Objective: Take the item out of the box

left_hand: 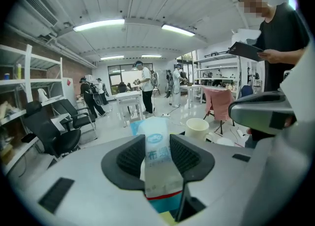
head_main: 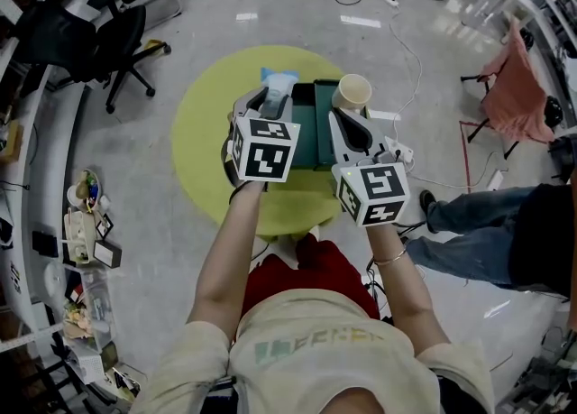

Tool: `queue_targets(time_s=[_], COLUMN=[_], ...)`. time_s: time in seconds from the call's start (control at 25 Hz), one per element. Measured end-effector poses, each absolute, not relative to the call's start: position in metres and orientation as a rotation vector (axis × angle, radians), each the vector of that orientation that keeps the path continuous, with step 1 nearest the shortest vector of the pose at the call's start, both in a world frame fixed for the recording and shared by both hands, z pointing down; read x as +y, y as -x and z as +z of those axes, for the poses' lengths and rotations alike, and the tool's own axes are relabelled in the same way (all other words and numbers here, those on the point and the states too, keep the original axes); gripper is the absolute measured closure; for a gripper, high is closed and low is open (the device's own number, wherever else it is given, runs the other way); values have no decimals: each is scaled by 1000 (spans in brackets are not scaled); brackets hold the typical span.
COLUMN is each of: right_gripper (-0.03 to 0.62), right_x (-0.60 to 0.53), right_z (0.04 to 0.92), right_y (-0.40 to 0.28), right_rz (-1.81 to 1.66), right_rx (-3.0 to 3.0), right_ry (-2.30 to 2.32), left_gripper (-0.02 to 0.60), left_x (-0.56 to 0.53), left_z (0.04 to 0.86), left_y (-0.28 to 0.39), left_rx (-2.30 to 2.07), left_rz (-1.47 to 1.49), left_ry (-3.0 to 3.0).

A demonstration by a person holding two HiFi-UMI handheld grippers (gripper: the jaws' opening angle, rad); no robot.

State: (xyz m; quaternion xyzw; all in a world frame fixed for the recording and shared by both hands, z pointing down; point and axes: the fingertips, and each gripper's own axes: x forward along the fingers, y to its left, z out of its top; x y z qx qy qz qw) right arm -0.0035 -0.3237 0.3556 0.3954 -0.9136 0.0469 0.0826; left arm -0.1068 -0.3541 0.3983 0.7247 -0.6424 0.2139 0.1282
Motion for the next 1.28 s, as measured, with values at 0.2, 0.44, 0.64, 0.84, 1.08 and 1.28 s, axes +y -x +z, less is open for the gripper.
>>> queue_targets(time_s=[0.2,0.44,0.64,0.84,1.08,1.28], right_gripper=[557,557,557,557,557,557], right_x=[-312,-298,-286,-270,-257,-247], right_z=[355,354,350,348,342,339], right_y=[5,7,10,13,14,23], right_rz=[141,137,133,134,131,140], right_rx=[-2725,-2725,-2727,-2736,-2753,-2763], right_ry=[-1209,-1226,-1243,-1254,-1261,-1259], left_gripper=[410,411,410,410,411,411], left_x=[-338,-319,-304,-283,-262,-245], left_z=[388,374,362,352,342,335], left_y=[109,112,116,121,127,138], left_rx=[-1860,-1860,-1850,-1848,-1841,-1846], left_rz=[572,530,482,417,335,307], left_ry=[-2147,-2186,-2218,-2242,-2262,-2271])
